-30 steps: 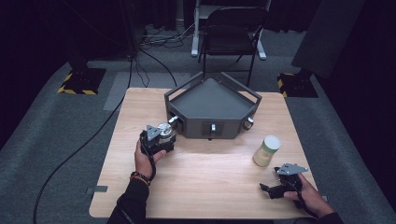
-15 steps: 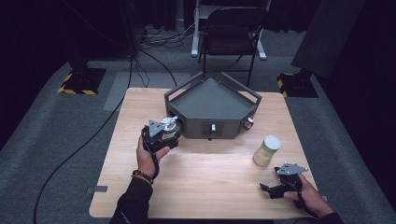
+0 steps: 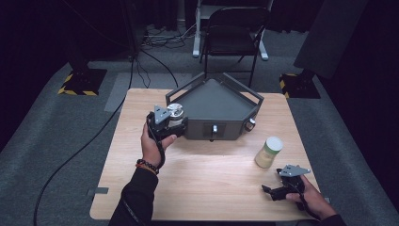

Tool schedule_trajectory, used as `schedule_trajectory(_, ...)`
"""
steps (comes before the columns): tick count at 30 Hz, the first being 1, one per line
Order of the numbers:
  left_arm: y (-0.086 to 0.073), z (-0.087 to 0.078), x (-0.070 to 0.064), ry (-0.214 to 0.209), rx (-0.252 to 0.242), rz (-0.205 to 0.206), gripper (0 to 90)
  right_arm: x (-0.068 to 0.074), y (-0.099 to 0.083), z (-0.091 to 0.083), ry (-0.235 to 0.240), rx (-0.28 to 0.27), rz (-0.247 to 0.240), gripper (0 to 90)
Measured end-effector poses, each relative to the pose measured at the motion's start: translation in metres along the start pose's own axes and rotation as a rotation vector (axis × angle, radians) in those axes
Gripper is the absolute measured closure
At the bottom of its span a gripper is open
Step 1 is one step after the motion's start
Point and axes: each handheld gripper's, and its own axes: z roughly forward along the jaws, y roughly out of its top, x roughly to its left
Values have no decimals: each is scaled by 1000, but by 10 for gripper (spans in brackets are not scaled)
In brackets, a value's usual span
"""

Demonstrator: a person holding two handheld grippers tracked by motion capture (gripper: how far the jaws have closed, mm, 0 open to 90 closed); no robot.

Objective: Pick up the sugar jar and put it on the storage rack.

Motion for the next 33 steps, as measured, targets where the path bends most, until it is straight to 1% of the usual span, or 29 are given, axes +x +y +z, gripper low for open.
schedule_trajectory(3,8,5,-2,5,-2,7,299,0,0,0,0,0,0,0)
schedule_trajectory(5,13,8,-2,-2,-6,7,299,0,0,0,0,0,0,0)
schedule_trajectory(6,17,12,-3,1,-9,10,299,0,0,0,0,0,0,0)
schedule_trajectory(7,17,12,-3,1,-9,10,299,0,0,0,0,0,0,0)
schedule_trajectory(8,21,16,-4,0,-12,16,299,0,0,0,0,0,0,0)
schedule_trajectory(11,23,20,-4,-4,-23,19,300,0,0,0,0,0,0,0)
schedule_trajectory(12,23,25,-3,-10,-38,19,299,0,0,0,0,0,0,0)
schedule_trajectory(13,23,28,-4,-5,-44,23,300,0,0,0,0,0,0,0)
schedule_trajectory(14,23,28,-4,-5,-44,23,300,0,0,0,0,0,0,0)
schedule_trajectory(15,24,33,-2,-7,-51,27,300,0,0,0,0,0,0,0)
schedule_trajectory(16,24,35,-1,-9,-54,23,300,0,0,0,1,0,0,0)
schedule_trajectory(19,26,39,-2,-1,-51,31,300,0,0,0,1,0,1,0)
schedule_trajectory(20,27,44,-1,2,-54,26,300,0,0,-1,1,0,1,0)
schedule_trajectory(22,27,45,-1,4,-57,26,300,0,0,-1,1,0,0,0)
schedule_trajectory(24,29,51,-5,23,-58,16,301,0,0,-1,1,0,1,0)
schedule_trajectory(25,29,51,-5,23,-58,16,301,0,0,-1,1,0,1,0)
schedule_trajectory(26,31,55,-6,24,-53,27,301,0,0,-1,1,0,1,0)
schedule_trajectory(28,33,57,-7,25,-52,33,301,0,0,-1,2,0,1,0)
schedule_trajectory(31,40,63,-9,15,-52,44,301,0,0,-1,2,0,1,0)
schedule_trajectory(33,41,64,-9,7,-54,47,301,0,0,-1,2,0,1,0)
